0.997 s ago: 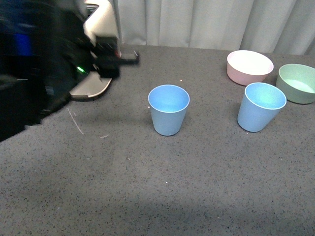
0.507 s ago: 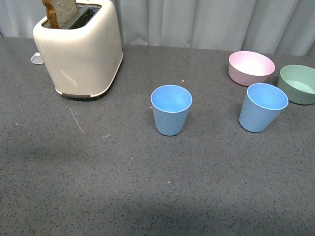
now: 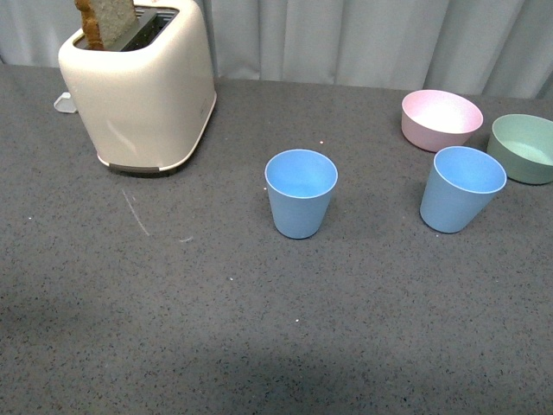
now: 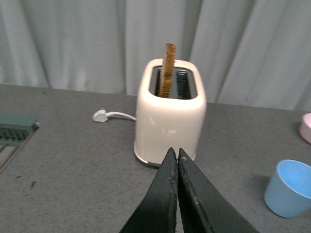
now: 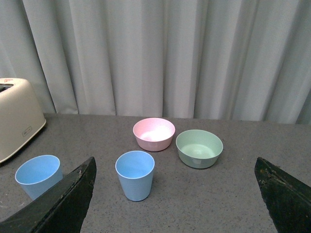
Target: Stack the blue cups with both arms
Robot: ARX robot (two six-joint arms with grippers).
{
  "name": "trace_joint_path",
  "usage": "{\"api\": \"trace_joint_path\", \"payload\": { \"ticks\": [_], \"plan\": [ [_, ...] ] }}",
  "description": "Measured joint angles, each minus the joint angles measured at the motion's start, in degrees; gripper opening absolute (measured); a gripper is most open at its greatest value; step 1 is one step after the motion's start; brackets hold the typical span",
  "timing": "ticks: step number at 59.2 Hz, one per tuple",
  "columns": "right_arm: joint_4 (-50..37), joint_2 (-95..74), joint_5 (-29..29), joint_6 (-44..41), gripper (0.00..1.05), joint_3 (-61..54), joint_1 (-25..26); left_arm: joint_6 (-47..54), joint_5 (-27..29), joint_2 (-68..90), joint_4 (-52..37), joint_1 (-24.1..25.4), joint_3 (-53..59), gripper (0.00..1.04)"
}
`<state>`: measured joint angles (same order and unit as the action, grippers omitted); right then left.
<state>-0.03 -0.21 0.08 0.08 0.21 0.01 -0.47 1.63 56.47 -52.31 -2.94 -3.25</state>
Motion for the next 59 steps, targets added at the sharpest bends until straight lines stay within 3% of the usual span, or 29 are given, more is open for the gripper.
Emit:
{"api": "trace_joint_path", "payload": {
  "ticks": [8, 40, 59],
  "plan": [
    [0.0, 0.0, 0.0, 0.0, 0.95, 0.0, 0.0, 0.0, -1.3, -7.2, 5.6, 2.8, 1.4, 0.04],
    [0.0, 0.0, 0.0, 0.0, 0.95, 0.0, 0.0, 0.0, -1.6, -30.7, 26.6, 2.8, 2.2, 0.04],
    [0.0, 0.0, 0.0, 0.0, 0.95, 0.0, 0.0, 0.0, -1.6, -38.9, 34.6, 2.8, 2.2, 0.04]
  ]
}}
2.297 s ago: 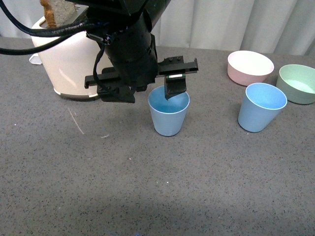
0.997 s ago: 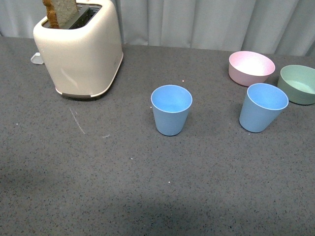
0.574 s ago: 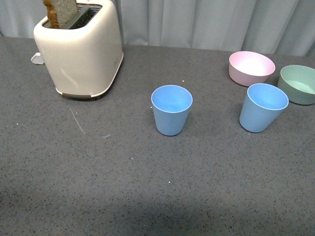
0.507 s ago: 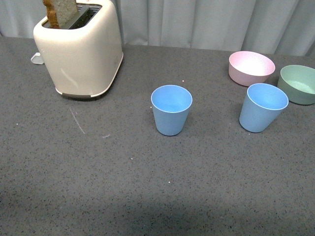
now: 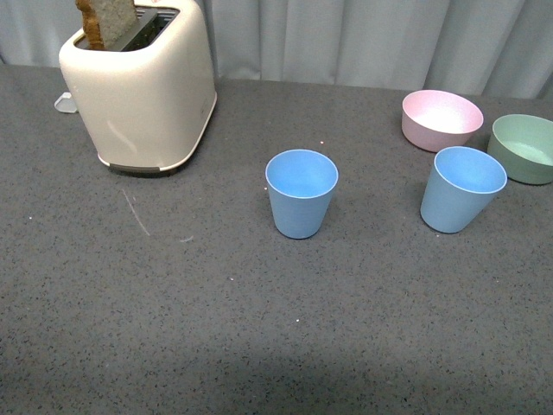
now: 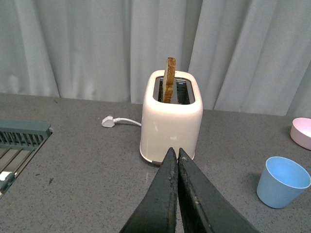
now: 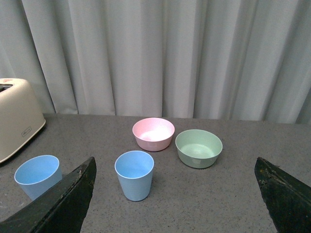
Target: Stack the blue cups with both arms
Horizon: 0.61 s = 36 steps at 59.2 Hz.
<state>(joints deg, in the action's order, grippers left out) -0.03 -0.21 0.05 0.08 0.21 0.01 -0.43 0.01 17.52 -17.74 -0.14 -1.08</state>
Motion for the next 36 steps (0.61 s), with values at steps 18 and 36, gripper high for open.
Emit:
{"api": "trace_joint_path", "payload": {
  "ticks": [18, 36],
  "plan": [
    [0.0, 0.0, 0.0, 0.0, 0.95, 0.0, 0.0, 0.0, 0.0, -5.4, 5.4, 0.0, 0.0, 0.04],
    [0.0, 0.0, 0.0, 0.0, 0.95, 0.0, 0.0, 0.0, 0.0, -16.6, 17.3, 0.0, 0.0, 0.04]
  ]
}}
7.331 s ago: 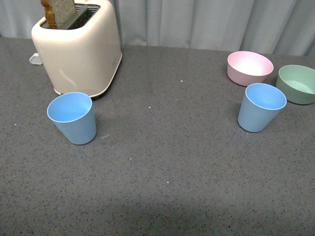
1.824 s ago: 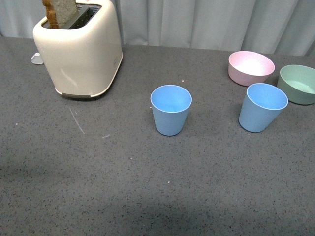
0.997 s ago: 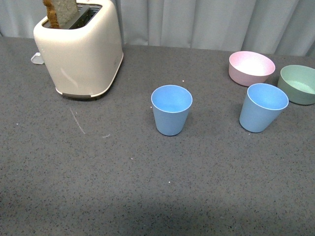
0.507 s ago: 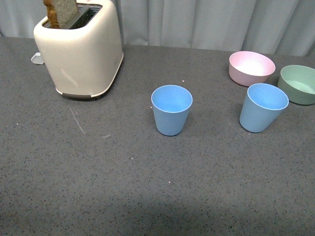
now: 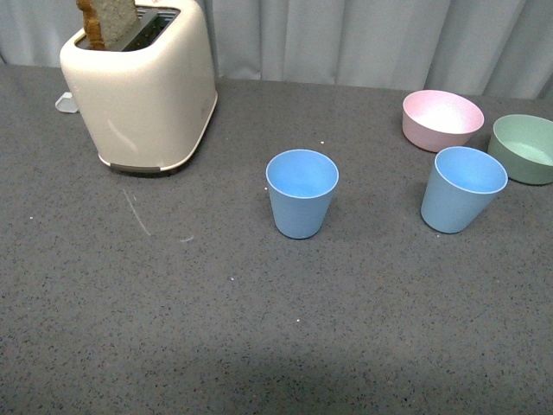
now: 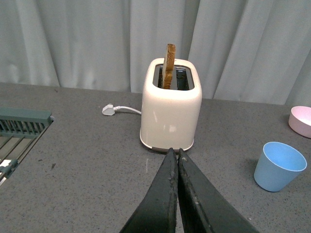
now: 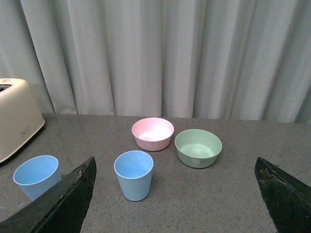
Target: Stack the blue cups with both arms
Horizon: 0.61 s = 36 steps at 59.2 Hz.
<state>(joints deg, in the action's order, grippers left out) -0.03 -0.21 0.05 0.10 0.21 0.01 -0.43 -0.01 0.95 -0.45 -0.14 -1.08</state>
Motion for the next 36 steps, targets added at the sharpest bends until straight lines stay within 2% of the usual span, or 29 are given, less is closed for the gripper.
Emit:
{"api": "trace_joint_path", "payload": {
  "ticks": [7, 11, 14, 30, 36],
  "plan": [
    [0.0, 0.0, 0.0, 0.0, 0.95, 0.0, 0.0, 0.0, 0.0, -0.6, 0.3, 0.0, 0.0, 0.04],
    [0.0, 0.0, 0.0, 0.0, 0.95, 0.0, 0.0, 0.0, 0.0, -0.6, 0.3, 0.0, 0.0, 0.16],
    [0.0, 0.0, 0.0, 0.0, 0.95, 0.0, 0.0, 0.0, 0.0, -0.7, 0.3, 0.0, 0.0, 0.30],
    [0.0, 0.0, 0.0, 0.0, 0.95, 0.0, 0.0, 0.0, 0.0, -0.7, 0.3, 0.0, 0.0, 0.79],
    [4.1, -3.6, -5.2, -6.9, 0.95, 1.6, -1.1, 0.0, 0.0, -0.7, 0.3, 0.0, 0.0, 0.97]
  ]
}}
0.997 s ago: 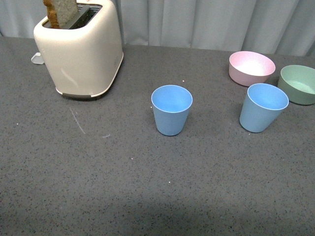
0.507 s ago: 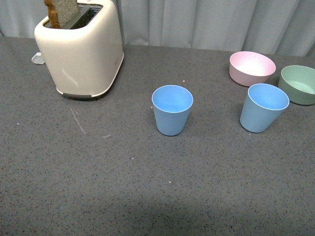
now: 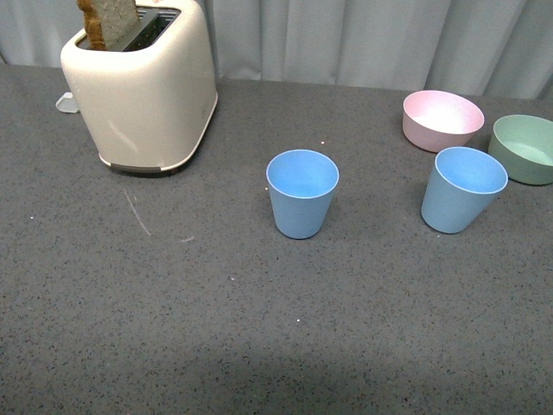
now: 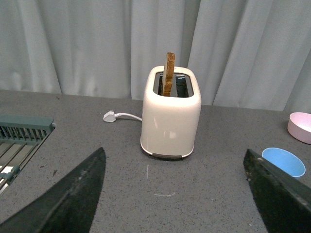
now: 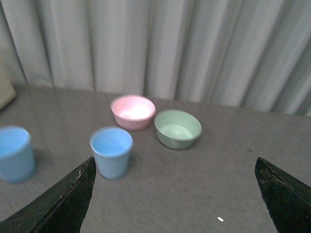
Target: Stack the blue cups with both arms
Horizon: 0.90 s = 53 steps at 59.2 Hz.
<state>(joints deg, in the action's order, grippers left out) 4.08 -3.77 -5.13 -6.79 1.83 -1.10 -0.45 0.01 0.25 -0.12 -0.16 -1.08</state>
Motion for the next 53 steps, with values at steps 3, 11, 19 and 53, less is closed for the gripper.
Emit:
{"api": "trace_joint_path", "payload": {
  "ticks": [3, 11, 19, 53],
  "plan": [
    [-0.8, -4.3, -0.3, -5.0, 0.95, 0.6, 0.1, 0.1, 0.0, 0.0, 0.0, 0.0, 0.0, 0.99],
    [-10.8, -20.9, 3.3, -7.8, 0.95, 3.6, 2.5, 0.2, 0.0, 0.0, 0.0, 0.0, 0.0, 0.98],
    [-21.2, -40.7, 6.1, -5.3, 0.95, 9.6, 4.9, 0.2, 0.0, 0.0, 0.0, 0.0, 0.0, 0.98],
    [-11.5, -95.3, 9.0, 14.6, 0.95, 44.8, 2.8, 0.2, 0.0, 0.0, 0.0, 0.0, 0.0, 0.98]
  ]
}}
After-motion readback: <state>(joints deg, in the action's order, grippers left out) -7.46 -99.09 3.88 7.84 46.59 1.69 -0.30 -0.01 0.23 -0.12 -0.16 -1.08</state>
